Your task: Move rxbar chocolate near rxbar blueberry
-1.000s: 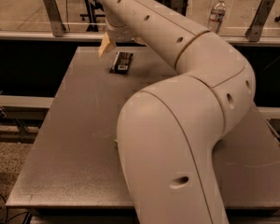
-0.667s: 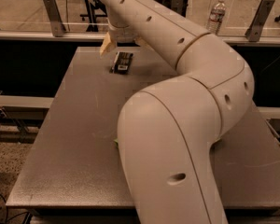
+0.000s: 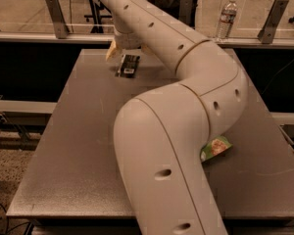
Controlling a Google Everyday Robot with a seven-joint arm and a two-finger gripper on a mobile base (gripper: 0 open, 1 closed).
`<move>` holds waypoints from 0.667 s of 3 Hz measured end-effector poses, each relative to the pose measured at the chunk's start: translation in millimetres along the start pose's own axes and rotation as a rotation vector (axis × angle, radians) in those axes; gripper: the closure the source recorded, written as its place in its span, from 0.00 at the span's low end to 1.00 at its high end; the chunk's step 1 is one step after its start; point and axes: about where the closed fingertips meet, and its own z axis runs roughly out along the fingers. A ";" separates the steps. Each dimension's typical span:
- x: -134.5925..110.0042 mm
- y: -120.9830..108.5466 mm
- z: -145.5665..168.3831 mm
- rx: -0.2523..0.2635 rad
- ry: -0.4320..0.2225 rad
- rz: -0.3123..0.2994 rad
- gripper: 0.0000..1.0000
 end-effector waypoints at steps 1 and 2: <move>-4.5 -2.8 14.8 0.004 0.024 0.026 0.17; -9.9 -4.7 21.4 0.007 0.027 0.038 0.40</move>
Offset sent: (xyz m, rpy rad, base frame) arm 0.0288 -0.0110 -0.0096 -0.0028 0.0419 -0.0601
